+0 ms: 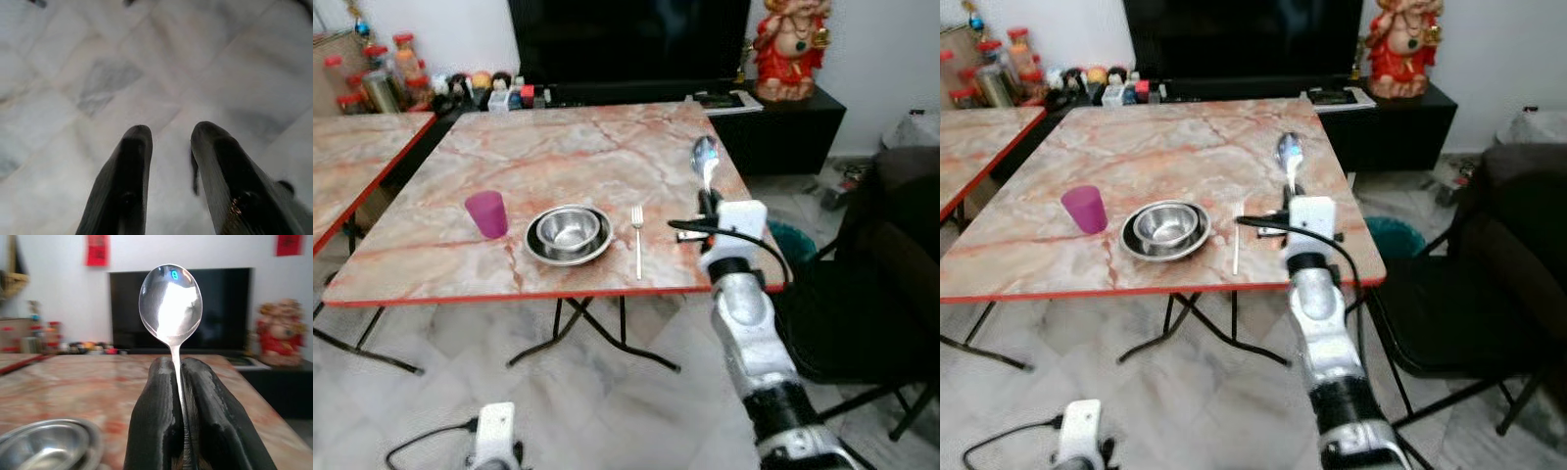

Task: Setting the table

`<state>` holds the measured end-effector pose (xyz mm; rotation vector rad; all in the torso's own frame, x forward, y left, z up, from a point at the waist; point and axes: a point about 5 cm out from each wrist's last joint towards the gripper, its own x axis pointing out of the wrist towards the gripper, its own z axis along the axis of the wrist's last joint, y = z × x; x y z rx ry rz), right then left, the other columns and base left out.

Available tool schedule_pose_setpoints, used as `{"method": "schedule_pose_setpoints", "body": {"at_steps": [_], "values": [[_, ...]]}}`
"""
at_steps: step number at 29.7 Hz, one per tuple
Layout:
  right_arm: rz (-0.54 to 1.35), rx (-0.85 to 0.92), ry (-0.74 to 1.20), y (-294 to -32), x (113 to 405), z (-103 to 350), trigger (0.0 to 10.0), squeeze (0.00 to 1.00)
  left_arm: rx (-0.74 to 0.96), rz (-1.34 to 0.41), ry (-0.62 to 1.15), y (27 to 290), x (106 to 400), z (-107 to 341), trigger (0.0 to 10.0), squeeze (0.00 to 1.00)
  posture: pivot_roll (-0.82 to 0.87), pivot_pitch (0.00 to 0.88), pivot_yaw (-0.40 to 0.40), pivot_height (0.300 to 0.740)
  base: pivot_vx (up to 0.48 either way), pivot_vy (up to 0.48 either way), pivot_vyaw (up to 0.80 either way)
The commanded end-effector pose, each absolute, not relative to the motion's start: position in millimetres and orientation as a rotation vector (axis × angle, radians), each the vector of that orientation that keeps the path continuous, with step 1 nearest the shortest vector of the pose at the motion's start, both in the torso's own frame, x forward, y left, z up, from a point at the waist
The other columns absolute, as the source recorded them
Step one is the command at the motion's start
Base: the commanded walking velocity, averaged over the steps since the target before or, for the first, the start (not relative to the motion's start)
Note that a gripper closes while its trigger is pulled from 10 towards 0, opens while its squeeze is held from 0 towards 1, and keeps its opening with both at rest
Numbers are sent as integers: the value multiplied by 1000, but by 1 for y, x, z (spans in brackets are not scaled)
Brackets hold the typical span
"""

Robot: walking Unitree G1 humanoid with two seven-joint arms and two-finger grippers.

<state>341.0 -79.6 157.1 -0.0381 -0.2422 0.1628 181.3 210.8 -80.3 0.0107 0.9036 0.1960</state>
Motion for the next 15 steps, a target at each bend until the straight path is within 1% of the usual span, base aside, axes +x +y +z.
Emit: {"method": "schedule_pose_setpoints", "body": {"at_steps": [1, 15], "values": [[122, -47, -248, -93, 343, 159, 10000, 0, -2, 181, 895, 203, 187, -79, 10000, 0, -54, 0, 25, 740, 349, 0, 0], [126, -49, -232, -92, 342, 155, 10000, 0, -3, 181, 895, 203, 187, -79, 10000, 0, -54, 0, 24, 740, 350, 0, 0]]}}
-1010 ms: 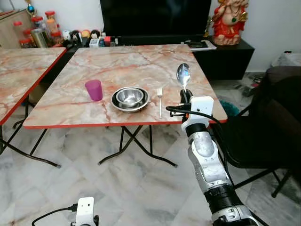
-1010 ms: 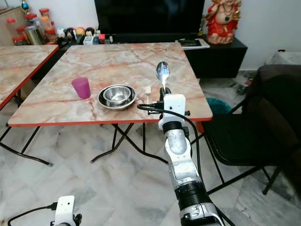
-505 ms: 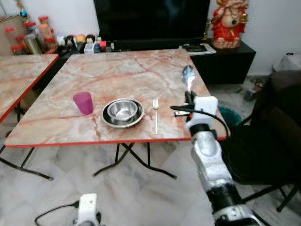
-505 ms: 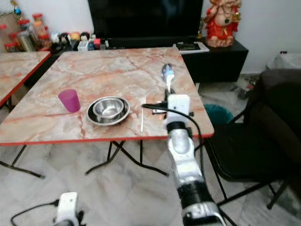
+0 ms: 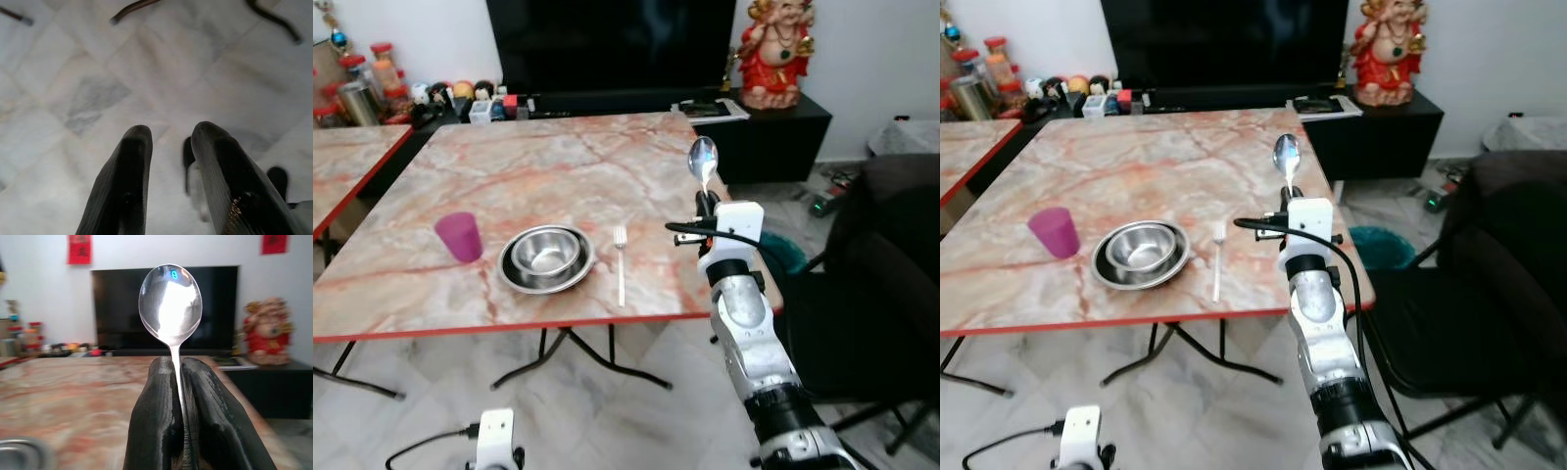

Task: Setting the table

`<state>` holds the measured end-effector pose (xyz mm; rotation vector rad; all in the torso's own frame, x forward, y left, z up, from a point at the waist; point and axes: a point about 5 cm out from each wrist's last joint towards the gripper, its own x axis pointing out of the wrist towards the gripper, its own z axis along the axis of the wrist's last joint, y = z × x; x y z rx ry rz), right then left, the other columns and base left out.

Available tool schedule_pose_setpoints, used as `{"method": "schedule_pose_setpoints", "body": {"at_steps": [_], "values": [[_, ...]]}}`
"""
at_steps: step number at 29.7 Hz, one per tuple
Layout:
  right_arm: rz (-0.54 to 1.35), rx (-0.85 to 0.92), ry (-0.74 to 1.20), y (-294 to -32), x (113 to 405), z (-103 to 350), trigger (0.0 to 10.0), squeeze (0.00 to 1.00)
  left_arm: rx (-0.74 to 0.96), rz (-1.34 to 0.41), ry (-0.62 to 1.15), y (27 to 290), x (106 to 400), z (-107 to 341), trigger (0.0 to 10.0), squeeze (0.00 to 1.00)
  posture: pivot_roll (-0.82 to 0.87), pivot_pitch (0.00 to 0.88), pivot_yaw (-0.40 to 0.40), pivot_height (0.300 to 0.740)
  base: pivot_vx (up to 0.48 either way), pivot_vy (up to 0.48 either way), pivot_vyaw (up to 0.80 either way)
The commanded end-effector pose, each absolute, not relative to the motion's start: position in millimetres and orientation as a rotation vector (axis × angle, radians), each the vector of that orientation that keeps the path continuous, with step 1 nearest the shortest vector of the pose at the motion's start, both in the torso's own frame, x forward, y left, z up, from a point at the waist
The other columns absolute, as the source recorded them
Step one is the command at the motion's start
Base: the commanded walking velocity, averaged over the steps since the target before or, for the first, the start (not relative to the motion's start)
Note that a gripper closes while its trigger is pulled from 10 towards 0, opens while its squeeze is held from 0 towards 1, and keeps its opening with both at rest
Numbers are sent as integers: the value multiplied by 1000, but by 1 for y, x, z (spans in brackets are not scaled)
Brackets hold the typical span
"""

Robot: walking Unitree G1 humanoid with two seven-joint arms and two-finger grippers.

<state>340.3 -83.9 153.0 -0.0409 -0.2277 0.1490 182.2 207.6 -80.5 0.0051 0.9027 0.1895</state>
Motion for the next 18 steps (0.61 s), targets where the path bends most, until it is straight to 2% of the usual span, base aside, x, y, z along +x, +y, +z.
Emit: {"method": "schedule_pose_setpoints", "body": {"at_steps": [1, 18], "values": [[125, -48, -228, -92, 342, 154, 10000, 0, -3, 181, 896, 203, 187, -79, 10000, 0, -54, 0, 24, 740, 352, 0, 0], [98, 0, -100, -89, 335, 128, 10000, 0, 2, 179, 903, 205, 183, -81, 10000, 0, -47, 0, 28, 740, 330, 0, 0]]}}
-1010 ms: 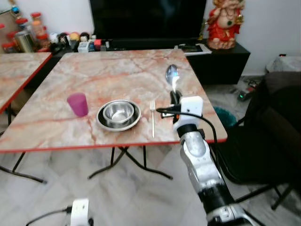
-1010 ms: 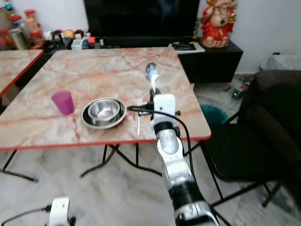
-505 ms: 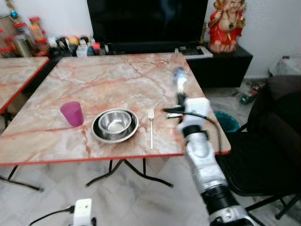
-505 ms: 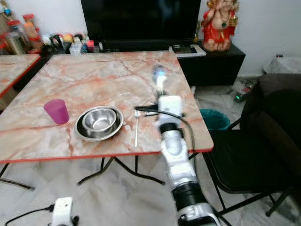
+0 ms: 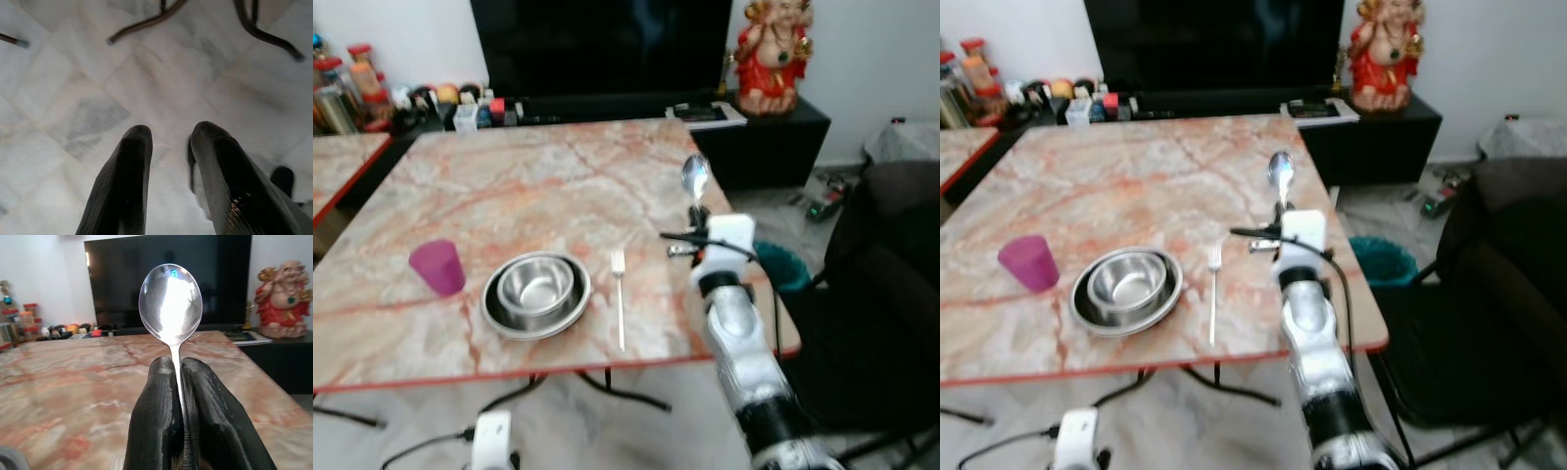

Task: Setting the table

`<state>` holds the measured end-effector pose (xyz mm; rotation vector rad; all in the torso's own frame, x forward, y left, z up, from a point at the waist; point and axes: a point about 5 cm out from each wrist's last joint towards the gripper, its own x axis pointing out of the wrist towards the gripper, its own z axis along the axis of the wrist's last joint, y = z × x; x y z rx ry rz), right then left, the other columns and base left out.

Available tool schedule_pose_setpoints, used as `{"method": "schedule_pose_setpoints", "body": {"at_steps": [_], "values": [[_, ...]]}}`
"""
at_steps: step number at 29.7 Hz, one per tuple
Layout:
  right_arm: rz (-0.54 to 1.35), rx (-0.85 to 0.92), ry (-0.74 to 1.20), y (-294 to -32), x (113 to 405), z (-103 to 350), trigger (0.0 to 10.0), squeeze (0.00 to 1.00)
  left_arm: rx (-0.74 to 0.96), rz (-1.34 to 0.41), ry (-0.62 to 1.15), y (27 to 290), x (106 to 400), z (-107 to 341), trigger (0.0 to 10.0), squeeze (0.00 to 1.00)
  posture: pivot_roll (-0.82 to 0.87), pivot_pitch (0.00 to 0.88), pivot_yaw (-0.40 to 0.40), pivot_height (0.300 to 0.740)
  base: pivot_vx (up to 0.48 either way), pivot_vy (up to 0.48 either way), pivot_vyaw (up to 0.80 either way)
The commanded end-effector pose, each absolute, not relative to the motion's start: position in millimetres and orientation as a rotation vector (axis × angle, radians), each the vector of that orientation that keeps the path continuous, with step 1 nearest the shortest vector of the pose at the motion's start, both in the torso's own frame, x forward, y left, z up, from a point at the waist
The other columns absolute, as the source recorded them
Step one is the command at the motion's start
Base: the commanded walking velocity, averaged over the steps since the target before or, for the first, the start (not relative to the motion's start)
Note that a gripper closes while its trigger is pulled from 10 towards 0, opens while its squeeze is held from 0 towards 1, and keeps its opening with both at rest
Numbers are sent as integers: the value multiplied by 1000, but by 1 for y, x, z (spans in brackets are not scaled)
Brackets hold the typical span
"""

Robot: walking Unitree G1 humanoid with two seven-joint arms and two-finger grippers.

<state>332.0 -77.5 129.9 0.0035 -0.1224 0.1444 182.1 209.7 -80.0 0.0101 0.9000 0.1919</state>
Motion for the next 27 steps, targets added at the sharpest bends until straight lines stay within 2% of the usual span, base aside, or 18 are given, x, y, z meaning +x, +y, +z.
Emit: {"method": "schedule_pose_setpoints", "body": {"at_steps": [1, 15, 27], "values": [[98, 0, -100, -89, 335, 128, 10000, 0, 2, 179, 903, 205, 183, -81, 10000, 0, -47, 0, 28, 740, 0, 0, 0], [-19, 14, 160, -94, 327, 88, 10000, 0, 20, 182, 925, 214, 170, -85, 10000, 0, -20, 0, 47, 740, 0, 0, 0], [30, -15, 333, -75, 304, 59, 10000, 0, 37, 179, 935, 219, 164, -86, 10000, 0, -28, 0, 56, 740, 0, 0, 0]]}}
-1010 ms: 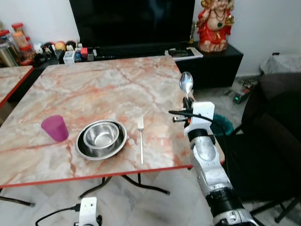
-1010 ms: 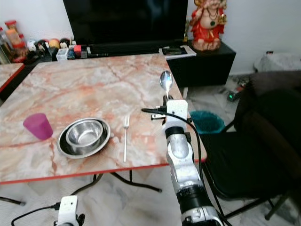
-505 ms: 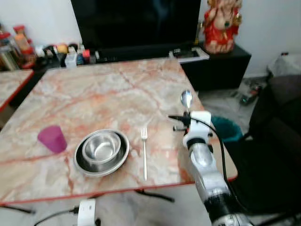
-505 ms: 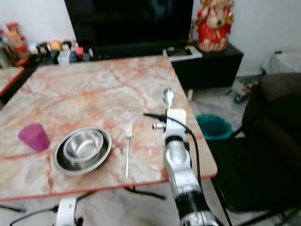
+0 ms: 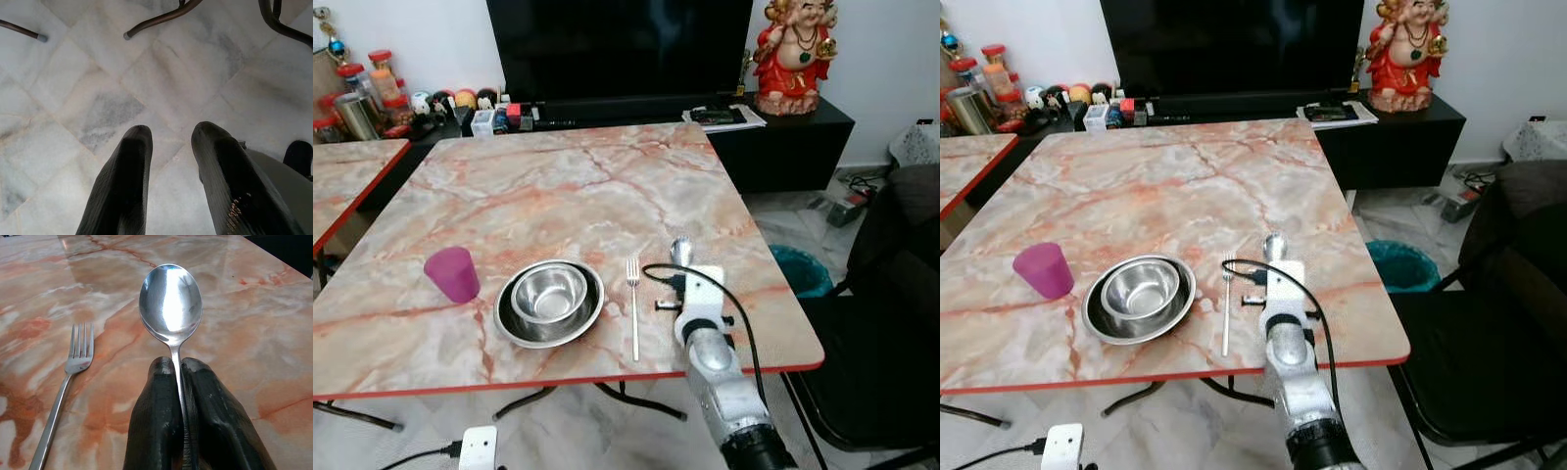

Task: Setting the table

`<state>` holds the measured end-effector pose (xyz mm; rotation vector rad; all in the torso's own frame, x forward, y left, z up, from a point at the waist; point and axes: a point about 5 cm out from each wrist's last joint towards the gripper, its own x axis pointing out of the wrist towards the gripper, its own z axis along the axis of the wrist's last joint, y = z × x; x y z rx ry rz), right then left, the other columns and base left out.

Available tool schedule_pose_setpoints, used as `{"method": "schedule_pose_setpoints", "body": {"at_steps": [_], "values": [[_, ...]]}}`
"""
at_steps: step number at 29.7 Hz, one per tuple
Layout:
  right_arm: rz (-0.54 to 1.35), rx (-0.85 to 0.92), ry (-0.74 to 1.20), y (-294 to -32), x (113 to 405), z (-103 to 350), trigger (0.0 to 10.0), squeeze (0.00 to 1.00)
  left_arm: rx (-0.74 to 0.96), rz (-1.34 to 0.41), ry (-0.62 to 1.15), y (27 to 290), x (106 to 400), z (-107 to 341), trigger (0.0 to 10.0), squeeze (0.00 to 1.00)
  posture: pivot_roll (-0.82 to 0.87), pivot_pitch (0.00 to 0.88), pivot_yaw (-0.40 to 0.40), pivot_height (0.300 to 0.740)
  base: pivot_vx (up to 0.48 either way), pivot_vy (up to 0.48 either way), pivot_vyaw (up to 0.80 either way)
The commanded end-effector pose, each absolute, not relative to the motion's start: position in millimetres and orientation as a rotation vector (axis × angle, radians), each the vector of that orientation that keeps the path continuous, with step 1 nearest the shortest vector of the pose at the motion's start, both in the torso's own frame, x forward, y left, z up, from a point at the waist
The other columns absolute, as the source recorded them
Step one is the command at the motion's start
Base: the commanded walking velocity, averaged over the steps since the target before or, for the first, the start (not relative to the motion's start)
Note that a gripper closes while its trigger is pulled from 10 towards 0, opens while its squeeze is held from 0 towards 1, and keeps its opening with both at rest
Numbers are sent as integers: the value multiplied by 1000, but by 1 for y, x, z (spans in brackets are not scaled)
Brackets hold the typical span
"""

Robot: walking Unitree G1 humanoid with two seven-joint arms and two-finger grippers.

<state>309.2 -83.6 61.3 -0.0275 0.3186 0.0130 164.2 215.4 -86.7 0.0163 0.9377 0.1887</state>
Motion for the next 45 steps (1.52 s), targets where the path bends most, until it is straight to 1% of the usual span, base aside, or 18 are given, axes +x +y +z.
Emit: {"method": "schedule_pose_setpoints", "body": {"at_steps": [1, 13, 39, 40, 41, 42, 45], "values": [[33, -14, 333, -75, 303, 59, 10000, 0, 37, 178, 935, 218, 164, -86, 10000, 0, -28, 0, 56, 740, 0, 0, 0], [29, -65, 381, -91, 309, 48, 10000, 0, 32, 173, 938, 217, 165, -86, 10000, 0, -18, 0, 52, 740, 0, 0, 0], [59, -83, 454, -90, 311, 38, 10000, 0, 5, 141, 948, 211, 170, -86, 10000, 0, -14, 0, 43, 740, 0, 0, 0], [63, -86, 458, -89, 311, 37, 10000, 447, 5, 142, 948, 211, 169, -86, 10000, 0, -14, 0, 43, 740, 0, 0, 0], [64, -86, 459, -89, 311, 37, 10000, 447, 5, 142, 948, 211, 169, -86, 10000, 0, -14, 0, 43, 740, 0, 0, 0], [65, -87, 460, -89, 311, 37, 10000, 565, 5, 142, 949, 211, 169, -86, 10000, 0, -12, 0, 40, 740, 0, 0, 0], [65, -88, 462, -89, 311, 37, 10000, 569, 3, 145, 950, 212, 169, -86, 10000, 0, -12, 0, 40, 740, 0, 0, 0]]}}
